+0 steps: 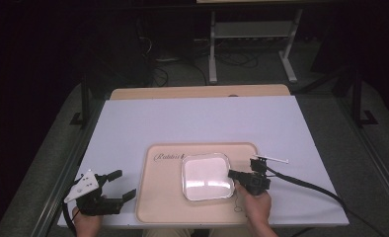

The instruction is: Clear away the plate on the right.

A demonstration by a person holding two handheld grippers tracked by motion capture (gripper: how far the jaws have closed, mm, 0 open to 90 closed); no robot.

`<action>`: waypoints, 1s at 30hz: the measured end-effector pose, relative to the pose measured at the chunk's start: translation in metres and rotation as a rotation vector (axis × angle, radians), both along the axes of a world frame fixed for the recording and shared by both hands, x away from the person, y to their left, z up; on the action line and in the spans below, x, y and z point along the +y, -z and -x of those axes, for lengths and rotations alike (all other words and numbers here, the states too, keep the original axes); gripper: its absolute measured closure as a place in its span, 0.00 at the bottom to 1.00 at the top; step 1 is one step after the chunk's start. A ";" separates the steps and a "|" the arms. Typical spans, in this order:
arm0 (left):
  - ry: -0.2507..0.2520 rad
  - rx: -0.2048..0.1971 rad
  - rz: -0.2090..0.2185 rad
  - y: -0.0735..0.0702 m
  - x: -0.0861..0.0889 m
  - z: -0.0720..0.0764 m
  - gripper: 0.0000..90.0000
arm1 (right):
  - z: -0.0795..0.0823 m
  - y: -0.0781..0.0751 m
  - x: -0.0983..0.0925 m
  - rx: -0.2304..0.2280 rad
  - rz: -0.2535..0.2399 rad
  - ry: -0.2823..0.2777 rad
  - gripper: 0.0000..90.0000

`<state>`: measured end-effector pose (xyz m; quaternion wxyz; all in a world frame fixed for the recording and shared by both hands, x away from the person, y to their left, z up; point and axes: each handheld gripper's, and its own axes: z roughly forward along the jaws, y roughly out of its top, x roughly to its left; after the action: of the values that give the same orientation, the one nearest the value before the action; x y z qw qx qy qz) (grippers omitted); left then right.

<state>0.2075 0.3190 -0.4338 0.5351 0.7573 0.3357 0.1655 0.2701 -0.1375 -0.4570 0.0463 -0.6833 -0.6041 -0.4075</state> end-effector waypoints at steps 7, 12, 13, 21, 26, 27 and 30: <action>0.002 -0.003 -0.003 0.000 0.000 0.000 0.16 | 0.007 -0.001 0.000 -0.002 0.009 0.004 0.94; 0.002 -0.004 -0.003 0.000 0.000 0.000 0.16 | 0.011 0.000 0.002 0.001 -0.004 0.001 0.93; 0.002 -0.004 -0.004 0.000 0.000 0.000 0.16 | 0.011 0.000 0.002 0.000 -0.006 0.002 0.90; 0.005 0.002 -0.011 0.001 -0.002 0.001 0.15 | 0.018 -0.018 -0.011 -0.158 0.015 -0.027 0.60; 0.005 0.008 -0.022 0.001 -0.003 0.000 0.16 | 0.022 -0.027 -0.019 -0.257 0.042 -0.069 0.50; 0.006 0.006 -0.022 0.001 -0.003 0.000 0.16 | 0.022 -0.030 -0.022 -0.286 0.053 -0.085 0.48; 0.008 0.010 -0.028 0.002 -0.004 0.000 0.16 | 0.023 -0.035 -0.029 -0.355 0.089 -0.110 0.43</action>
<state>0.2075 0.3150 -0.4357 0.5236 0.7667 0.3332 0.1642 0.2471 -0.1668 -0.4220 -0.0688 -0.5682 -0.6565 -0.4914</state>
